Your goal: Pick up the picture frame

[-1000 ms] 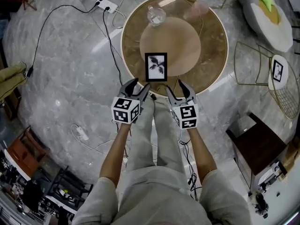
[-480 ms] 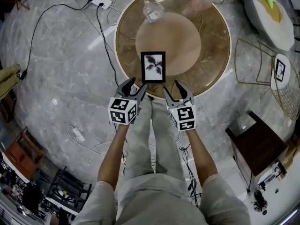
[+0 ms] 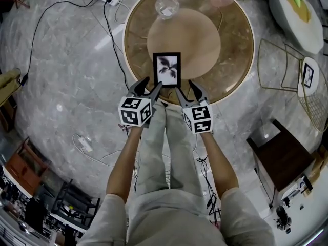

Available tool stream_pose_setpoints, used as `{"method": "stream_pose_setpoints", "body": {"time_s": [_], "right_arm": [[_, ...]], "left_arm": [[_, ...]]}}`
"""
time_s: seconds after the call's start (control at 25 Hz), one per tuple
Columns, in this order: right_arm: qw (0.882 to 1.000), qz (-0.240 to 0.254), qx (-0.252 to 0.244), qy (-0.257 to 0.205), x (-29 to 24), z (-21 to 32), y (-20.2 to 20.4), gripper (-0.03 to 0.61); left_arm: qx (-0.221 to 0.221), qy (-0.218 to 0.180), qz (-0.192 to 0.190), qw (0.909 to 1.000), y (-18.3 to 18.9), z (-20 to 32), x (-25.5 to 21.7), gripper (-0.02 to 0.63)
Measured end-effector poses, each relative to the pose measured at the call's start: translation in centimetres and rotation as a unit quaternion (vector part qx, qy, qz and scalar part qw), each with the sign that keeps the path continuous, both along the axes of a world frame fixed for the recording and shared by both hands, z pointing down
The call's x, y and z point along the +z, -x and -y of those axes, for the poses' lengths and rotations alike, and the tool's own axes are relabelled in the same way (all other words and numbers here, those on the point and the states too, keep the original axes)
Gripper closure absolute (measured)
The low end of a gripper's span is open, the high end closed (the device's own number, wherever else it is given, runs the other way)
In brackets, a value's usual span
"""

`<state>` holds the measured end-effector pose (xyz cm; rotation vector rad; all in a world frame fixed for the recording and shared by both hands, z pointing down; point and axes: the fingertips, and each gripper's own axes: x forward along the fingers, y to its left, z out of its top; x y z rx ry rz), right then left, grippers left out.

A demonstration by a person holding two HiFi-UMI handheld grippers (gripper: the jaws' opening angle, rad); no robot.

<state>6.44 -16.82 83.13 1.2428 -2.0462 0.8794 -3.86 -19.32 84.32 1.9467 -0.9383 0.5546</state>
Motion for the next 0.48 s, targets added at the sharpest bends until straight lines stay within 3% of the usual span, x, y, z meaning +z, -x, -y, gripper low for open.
{"method": "stream_pose_setpoints", "body": {"time_s": [0.48], "right_arm": [[1.000,-0.003,0.003,0.026,2.6,2.4,0.1,0.380]], "left_arm": [[0.012,0.019,0.019,0.9996,-0.8,1.2,3.0,0.393]]}}
